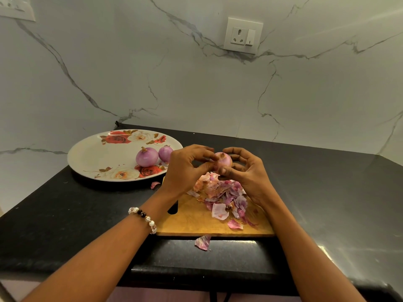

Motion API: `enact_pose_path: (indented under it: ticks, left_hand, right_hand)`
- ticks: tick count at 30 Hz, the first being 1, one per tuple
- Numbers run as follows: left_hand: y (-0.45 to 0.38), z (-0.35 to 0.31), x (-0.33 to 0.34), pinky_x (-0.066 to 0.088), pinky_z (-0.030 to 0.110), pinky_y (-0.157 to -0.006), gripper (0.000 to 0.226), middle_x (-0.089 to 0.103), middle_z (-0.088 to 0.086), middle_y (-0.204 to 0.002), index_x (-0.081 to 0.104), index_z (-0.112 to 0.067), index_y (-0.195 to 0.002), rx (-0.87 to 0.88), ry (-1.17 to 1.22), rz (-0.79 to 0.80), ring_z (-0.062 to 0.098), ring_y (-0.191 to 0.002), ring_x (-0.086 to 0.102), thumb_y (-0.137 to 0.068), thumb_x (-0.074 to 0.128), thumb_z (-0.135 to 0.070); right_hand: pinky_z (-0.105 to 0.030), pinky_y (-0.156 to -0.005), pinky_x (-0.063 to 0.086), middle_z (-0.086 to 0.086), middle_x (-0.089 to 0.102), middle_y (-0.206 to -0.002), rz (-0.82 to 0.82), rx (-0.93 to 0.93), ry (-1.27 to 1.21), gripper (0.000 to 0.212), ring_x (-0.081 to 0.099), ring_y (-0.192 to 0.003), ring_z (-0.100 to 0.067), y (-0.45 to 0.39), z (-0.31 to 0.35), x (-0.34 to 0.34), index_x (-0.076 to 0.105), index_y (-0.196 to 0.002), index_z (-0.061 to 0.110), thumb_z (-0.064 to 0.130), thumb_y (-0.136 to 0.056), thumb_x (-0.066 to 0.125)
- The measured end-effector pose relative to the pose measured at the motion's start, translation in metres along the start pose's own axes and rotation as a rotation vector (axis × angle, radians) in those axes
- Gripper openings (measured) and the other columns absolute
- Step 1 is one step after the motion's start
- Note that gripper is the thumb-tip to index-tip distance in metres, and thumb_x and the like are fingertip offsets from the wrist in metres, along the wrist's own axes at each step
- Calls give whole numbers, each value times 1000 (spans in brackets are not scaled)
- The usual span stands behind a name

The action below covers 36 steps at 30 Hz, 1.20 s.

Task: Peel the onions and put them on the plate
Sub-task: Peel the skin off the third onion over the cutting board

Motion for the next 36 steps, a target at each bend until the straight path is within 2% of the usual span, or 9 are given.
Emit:
enact_pose_path:
  ticks: [6, 11, 16, 20, 24, 30, 36]
  left_hand:
    - [-2, 0, -1, 54, 12, -66, 16, 69, 5, -103, 74, -10, -94, -7, 8, 27, 14, -84, 67, -78, 75, -13]
    - [-1, 0, -2, 54, 14, -70, 11, 67, 2, -100, 74, -12, -88, 10, -21, 29, 12, -86, 65, -77, 76, -12]
    - [0, 2, -1, 54, 14, -63, 14, 63, -1, -98, 74, -10, -91, -15, -19, 42, 14, -84, 65, -78, 75, -12]
    - [-1, 1, 0, 47, 7, -69, 13, 58, -3, -97, 72, -10, -91, -40, -33, 62, 7, -85, 58, -78, 75, -11]
    - [0, 3, 2, 48, 9, -70, 12, 54, -2, -101, 70, -10, -93, -64, -59, 108, 12, -88, 57, -81, 72, -13]
    - [0, 7, 4, 47, 9, -73, 11, 50, 0, -106, 68, -8, -95, -39, -103, 164, 13, -93, 55, -86, 68, -13]
    - [1, 10, 7, 39, 2, -74, 12, 49, 8, -114, 63, -4, -98, 23, -192, 199, 8, -95, 48, -91, 61, -13]
  right_hand:
    - [-37, -79, 62, -9, 66, -110, 32, -9, 58, 51, 71, -99, -27, 2, 1, 1, 61, -115, 13, 16, -68, 79]
    - [-39, -83, 61, -12, 65, -113, 35, -4, 80, 54, 70, -101, -28, 1, 1, 1, 62, -116, 13, 18, -65, 81]
    - [-39, -82, 61, -14, 65, -115, 38, 2, 87, 55, 70, -100, -27, 2, 0, 1, 61, -117, 12, 17, -66, 81]
    - [-39, -78, 62, -14, 65, -114, 53, 11, 66, 55, 71, -98, -27, 2, 0, 1, 61, -117, 11, 15, -66, 81]
    - [-33, -73, 61, -14, 64, -114, 62, 22, 66, 55, 71, -95, -24, 2, 0, 1, 61, -117, 10, 12, -66, 81]
    - [-31, -72, 61, -16, 64, -114, 68, 17, 55, 53, 72, -94, -23, 2, 0, 1, 61, -116, 10, 11, -66, 80]
    - [-36, -76, 62, -17, 65, -116, 57, 25, 64, 55, 71, -97, -26, 2, -1, 1, 62, -118, 8, 13, -67, 82]
Point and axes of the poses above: each hand's wrist, its own y-axis away from the middle knuckle, its own x-axis out of the palm, z = x × y, the point moved 2 cm from there along -y, towards the middle knuckle
